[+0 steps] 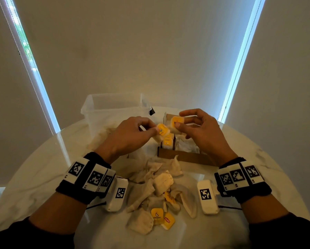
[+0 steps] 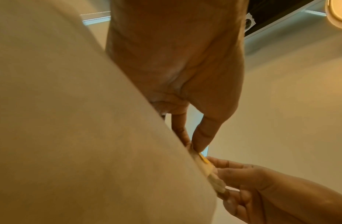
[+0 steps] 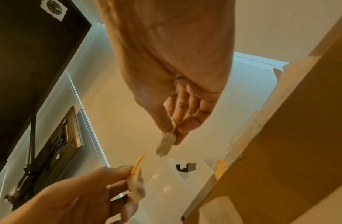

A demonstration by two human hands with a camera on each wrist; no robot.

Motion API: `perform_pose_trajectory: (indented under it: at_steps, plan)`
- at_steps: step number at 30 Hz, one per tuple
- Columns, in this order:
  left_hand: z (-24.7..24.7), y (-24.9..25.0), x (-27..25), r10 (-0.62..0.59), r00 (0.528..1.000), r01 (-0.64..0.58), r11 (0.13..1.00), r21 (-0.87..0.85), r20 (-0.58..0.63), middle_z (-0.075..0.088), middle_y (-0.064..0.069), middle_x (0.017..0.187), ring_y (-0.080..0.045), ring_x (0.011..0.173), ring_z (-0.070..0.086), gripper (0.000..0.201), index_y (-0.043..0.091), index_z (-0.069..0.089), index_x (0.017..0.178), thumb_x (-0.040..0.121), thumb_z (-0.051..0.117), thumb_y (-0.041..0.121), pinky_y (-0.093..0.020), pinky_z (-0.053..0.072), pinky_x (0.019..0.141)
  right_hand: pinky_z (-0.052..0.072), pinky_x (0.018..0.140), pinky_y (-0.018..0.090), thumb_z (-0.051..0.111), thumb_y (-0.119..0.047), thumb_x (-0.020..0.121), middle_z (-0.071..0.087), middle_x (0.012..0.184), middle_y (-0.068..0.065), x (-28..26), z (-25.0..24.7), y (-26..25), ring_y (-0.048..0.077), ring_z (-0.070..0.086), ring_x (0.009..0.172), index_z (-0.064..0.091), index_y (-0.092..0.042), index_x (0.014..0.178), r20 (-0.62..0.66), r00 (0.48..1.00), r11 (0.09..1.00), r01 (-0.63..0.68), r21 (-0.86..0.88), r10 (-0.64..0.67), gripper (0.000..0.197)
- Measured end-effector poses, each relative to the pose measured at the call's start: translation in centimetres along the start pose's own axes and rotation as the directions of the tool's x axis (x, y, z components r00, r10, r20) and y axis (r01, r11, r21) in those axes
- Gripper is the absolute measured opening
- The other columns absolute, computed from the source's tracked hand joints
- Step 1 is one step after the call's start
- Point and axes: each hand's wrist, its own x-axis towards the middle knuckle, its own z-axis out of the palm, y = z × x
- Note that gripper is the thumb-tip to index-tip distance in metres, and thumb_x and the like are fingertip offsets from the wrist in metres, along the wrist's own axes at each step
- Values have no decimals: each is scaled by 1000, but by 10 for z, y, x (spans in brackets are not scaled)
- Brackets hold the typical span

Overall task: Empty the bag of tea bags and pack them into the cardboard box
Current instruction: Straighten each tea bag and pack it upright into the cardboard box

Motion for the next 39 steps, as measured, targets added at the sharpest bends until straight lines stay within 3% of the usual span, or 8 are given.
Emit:
perform_pose_trajectory:
  at_steps: [3,7,11,17,22,30,35,39]
  plan:
    - [-3,1,-2,-47,997,44,998,-52,-67,71,11,102,-10,85,69,21,27,78,97,103,63,40,-23,46,73,62,67,21,83,-24,93,76,107,-4,6,-5,1,11,77,87,66,-25,130,27,999,996,-20,-87,22,42]
    - [-8,5,-7,-92,988,69,983,-173,-127,75,0,78,-13,68,73,30,18,77,90,105,58,36,-26,45,72,63,80,34,81,-33,93,76,101,-10,19,-10,2,12,76,84,75,-29,107,76,997,944,-4,-329,30,15]
    - [-9,7,-10,-93,995,82,974,-211,-41,80,2,91,-24,64,76,31,15,74,95,107,54,34,-33,55,79,57,80,27,78,-39,93,74,93,-13,32,0,-12,7,70,89,69,-33,100,283,957,799,115,-591,71,13]
    - [-6,10,-13,-132,980,156,975,-161,149,69,-7,108,-30,61,77,28,16,65,107,112,42,31,-21,41,48,53,85,28,72,-39,98,67,100,-12,48,26,-26,8,61,90,65,-27,118,522,815,569,312,-761,252,25]
    - [-4,3,-8,-217,949,257,952,-164,230,73,-10,116,-34,61,76,23,13,56,114,110,38,27,-33,34,56,38,70,25,74,-38,98,56,91,-12,61,41,-20,11,53,84,60,-28,112,564,753,420,415,-807,340,22]
    - [-1,0,-7,-265,925,325,924,-203,273,81,15,92,-30,57,75,21,14,53,116,111,37,26,-25,34,43,49,78,28,89,-36,84,68,104,-8,72,31,-18,13,62,97,69,-26,110,515,831,535,343,-772,211,34]
    - [3,-4,-3,-262,912,323,932,-162,314,76,-28,102,-29,56,74,21,19,53,111,111,36,31,-26,32,42,39,67,20,87,-35,86,62,92,-16,63,37,-11,4,53,79,71,-26,104,548,784,465,385,-798,292,26]
    - [3,-6,-3,-271,905,335,929,-159,327,75,-30,104,-24,53,71,20,18,53,112,111,36,30,-26,32,42,33,60,19,82,-25,90,58,81,-15,63,43,-3,3,48,71,70,-20,102,529,809,463,378,-802,256,17]
